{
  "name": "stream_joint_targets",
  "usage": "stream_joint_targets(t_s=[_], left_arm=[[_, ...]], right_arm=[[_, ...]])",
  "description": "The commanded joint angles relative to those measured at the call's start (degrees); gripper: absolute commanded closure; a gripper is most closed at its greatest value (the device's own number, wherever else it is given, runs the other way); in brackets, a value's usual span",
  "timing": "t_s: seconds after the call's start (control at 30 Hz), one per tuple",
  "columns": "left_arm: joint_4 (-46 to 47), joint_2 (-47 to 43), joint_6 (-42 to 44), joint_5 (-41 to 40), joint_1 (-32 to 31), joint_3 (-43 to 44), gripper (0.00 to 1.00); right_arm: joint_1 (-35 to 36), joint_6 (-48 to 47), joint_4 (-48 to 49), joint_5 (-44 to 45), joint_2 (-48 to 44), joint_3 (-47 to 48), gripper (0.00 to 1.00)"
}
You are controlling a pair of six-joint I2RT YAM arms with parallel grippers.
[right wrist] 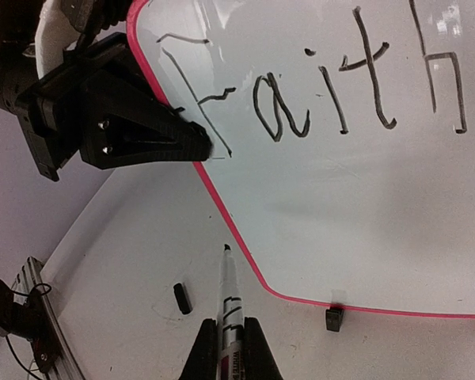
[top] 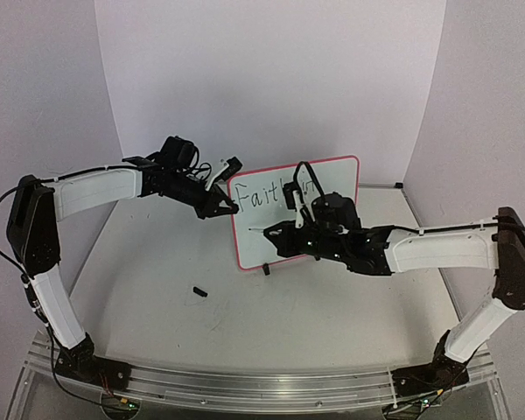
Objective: Write a sentence on the whiteboard
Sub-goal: Write on the whiteboard with the whiteboard marker without the cap.
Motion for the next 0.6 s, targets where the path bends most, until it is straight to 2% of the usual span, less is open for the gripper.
stream_joint_targets(t_s=[0.0,0.57], left_arm=[[-5.76,0.97,3.13,-6.87,-0.41,-0.46,1.0],[-5.69,1.14,3.03,-6.68,-0.41,-0.35,1.0]], right_arm=[[0.97,-0.29,6.59,1.35,1.78,1.54,1.0],[2.48,-2.75,10.44,4.36,6.43,1.96,1.0]])
